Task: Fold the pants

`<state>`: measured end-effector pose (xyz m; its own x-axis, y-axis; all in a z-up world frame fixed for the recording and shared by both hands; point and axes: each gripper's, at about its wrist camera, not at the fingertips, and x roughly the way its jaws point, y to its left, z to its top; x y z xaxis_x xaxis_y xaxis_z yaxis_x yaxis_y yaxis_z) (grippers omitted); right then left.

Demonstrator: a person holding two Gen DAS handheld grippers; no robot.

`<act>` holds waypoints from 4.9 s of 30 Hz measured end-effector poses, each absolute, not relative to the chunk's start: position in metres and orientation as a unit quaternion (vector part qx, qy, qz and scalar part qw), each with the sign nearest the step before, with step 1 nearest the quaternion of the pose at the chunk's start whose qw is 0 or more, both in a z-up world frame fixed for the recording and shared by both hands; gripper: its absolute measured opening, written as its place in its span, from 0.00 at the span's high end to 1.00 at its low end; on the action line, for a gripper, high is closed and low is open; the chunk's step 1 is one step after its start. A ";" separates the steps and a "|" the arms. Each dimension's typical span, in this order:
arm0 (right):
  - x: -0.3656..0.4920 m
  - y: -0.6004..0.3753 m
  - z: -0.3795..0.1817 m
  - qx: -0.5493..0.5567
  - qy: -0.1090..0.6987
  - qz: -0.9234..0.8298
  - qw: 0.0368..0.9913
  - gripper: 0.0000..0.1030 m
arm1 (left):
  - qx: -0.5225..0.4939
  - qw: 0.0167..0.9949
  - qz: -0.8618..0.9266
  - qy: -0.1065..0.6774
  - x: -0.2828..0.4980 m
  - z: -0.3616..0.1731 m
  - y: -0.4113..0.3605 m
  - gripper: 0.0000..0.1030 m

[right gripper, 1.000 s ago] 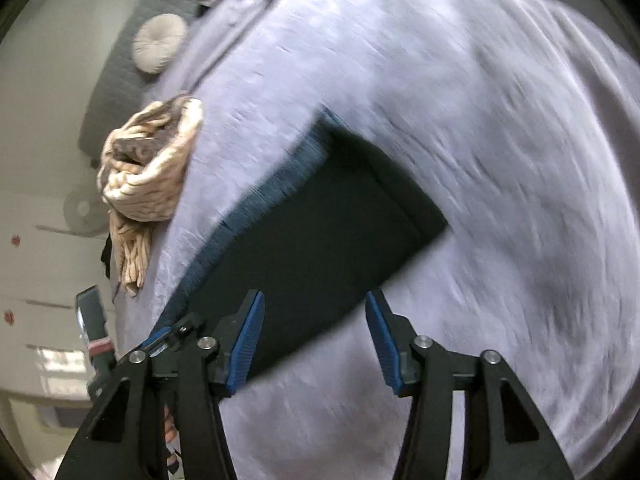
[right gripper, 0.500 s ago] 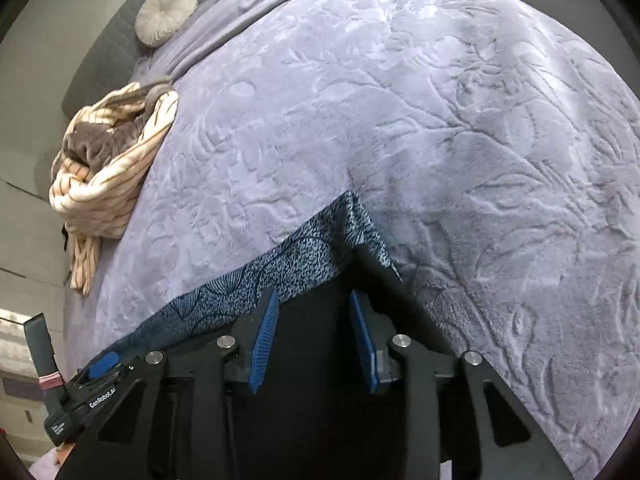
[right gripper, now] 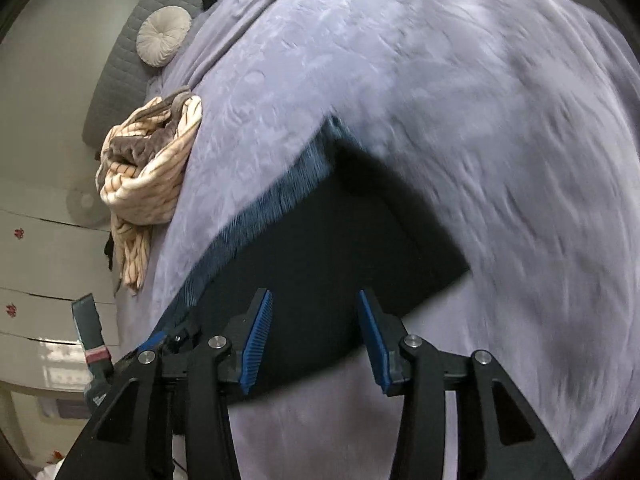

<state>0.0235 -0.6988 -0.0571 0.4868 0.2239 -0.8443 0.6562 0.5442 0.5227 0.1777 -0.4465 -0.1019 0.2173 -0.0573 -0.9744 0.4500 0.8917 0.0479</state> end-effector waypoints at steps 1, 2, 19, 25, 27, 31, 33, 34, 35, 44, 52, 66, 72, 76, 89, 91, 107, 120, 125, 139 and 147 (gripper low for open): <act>0.016 -0.695 -0.058 0.462 0.482 -0.147 0.729 0.52 | 0.162 0.762 -0.168 0.604 0.174 -0.102 -0.445 0.01; 0.009 -0.693 -0.059 0.471 0.481 -0.147 0.725 0.51 | 0.162 0.760 -0.169 0.606 0.172 -0.102 -0.447 0.01; -0.011 -0.681 -0.084 0.507 0.487 -0.140 0.697 0.48 | 0.159 0.746 -0.182 0.620 0.134 -0.101 -0.460 0.01; -0.012 -0.684 -0.088 0.518 0.476 -0.136 0.697 0.48 | 0.153 0.735 -0.204 0.628 0.112 -0.099 -0.472 0.01; -0.013 -0.685 -0.089 0.524 0.469 -0.135 0.698 0.48 | 0.164 0.727 -0.210 0.632 0.098 -0.106 -0.478 0.01; -0.015 -0.689 -0.089 0.536 0.454 -0.136 0.699 0.48 | 0.167 0.731 -0.212 0.626 0.084 -0.113 -0.479 0.01; -0.016 -0.692 -0.091 0.542 0.445 -0.139 0.699 0.48 | 0.167 0.732 -0.213 0.625 0.077 -0.112 -0.480 0.01; -0.017 -0.693 -0.093 0.546 0.441 -0.142 0.698 0.48 | 0.167 0.731 -0.214 0.625 0.075 -0.112 -0.481 0.01; -0.016 -0.695 -0.096 0.551 0.438 -0.144 0.696 0.48 | 0.168 0.731 -0.215 0.626 0.073 -0.112 -0.482 0.01; -0.004 -0.711 -0.123 0.621 0.345 -0.142 0.690 0.47 | 0.165 0.731 -0.213 0.627 0.070 -0.102 -0.479 0.04; 0.018 -0.705 -0.077 0.587 0.333 -0.087 0.733 0.86 | 0.171 0.772 -0.175 0.586 0.096 -0.087 -0.476 0.22; 0.090 -0.598 0.040 0.334 0.413 -0.050 0.845 0.85 | 0.148 0.783 -0.203 0.570 0.094 -0.062 -0.421 0.23; 0.119 -0.511 0.053 0.244 0.449 -0.026 0.859 0.85 | 0.135 0.798 -0.166 0.564 0.125 -0.051 -0.327 0.23; 0.150 -0.429 0.023 0.169 0.498 -0.006 0.850 0.82 | 0.136 0.793 -0.116 0.583 0.150 -0.063 -0.257 0.23; 0.163 -0.277 -0.015 -0.003 0.570 0.002 0.822 0.35 | 0.084 0.782 -0.067 0.614 0.159 -0.073 -0.127 0.23; 0.151 -0.289 0.002 0.088 0.553 0.049 0.827 0.35 | 0.075 0.782 -0.079 0.614 0.157 -0.071 -0.131 0.23; 0.096 -0.393 -0.099 0.551 0.535 0.006 0.641 0.35 | 0.068 0.751 -0.111 0.648 0.138 -0.092 -0.160 0.23; 0.118 -0.387 -0.113 0.581 0.515 0.015 0.630 0.87 | 0.067 0.755 -0.106 0.643 0.136 -0.085 -0.149 0.23; 0.111 -0.362 -0.158 0.573 0.561 -0.006 0.597 0.94 | 0.071 0.751 -0.098 0.649 0.141 -0.086 -0.147 0.23; 0.166 -0.440 -0.048 0.345 0.556 -0.063 0.753 0.51 | 0.092 0.766 -0.200 0.604 0.161 -0.067 -0.261 0.23; 0.156 -0.450 -0.082 0.316 0.593 -0.074 0.737 0.53 | 0.132 0.754 -0.185 0.616 0.152 -0.101 -0.270 0.21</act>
